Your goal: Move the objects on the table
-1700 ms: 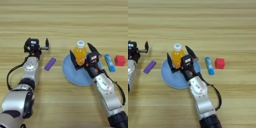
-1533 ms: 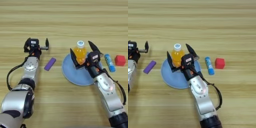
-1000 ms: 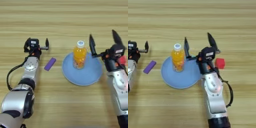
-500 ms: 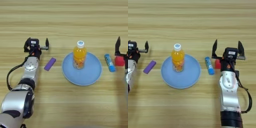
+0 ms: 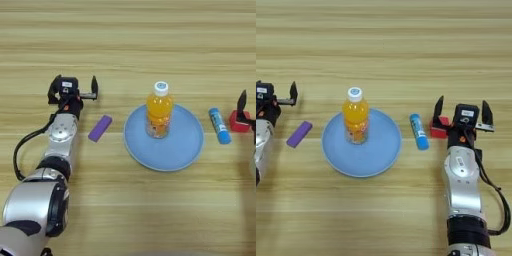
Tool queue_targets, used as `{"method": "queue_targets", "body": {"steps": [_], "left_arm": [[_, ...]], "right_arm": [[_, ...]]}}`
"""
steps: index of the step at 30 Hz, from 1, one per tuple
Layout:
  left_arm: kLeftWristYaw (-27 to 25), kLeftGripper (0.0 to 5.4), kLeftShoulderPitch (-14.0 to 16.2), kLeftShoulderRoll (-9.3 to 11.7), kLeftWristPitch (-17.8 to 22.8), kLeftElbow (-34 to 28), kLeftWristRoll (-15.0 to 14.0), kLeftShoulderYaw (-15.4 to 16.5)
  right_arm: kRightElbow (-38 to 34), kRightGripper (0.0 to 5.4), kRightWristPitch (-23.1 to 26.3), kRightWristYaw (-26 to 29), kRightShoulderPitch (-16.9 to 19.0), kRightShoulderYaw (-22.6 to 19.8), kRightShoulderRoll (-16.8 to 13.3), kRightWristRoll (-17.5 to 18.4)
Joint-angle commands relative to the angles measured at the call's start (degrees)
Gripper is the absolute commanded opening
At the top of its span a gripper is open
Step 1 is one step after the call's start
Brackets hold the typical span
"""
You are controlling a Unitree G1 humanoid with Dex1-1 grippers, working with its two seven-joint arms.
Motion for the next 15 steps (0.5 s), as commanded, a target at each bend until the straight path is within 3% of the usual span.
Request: {"method": "queue_targets", "body": {"steps": [1, 10, 15], "left_arm": [[-2.78, 5.4, 1.38, -1.3, -0.99, -3.87, -2.39, 1.33], [-7.01, 5.4, 5.97, -2.84, 0.89, -18.37, -5.02, 1.13], [-12.9, 5.4, 12.39, -3.73, 8.32, -34.57, -8.41, -1.83]], "right_arm": [[0.76, 5.38, -0.1, -0.32, -1.51, -0.02, -0.2, 0.36], [2.96, 5.38, -0.88, -0.15, -2.56, 0.29, -0.22, 0.18], [3.74, 5.38, -1.21, -0.14, -2.93, 0.52, -0.14, 0.08]]}}
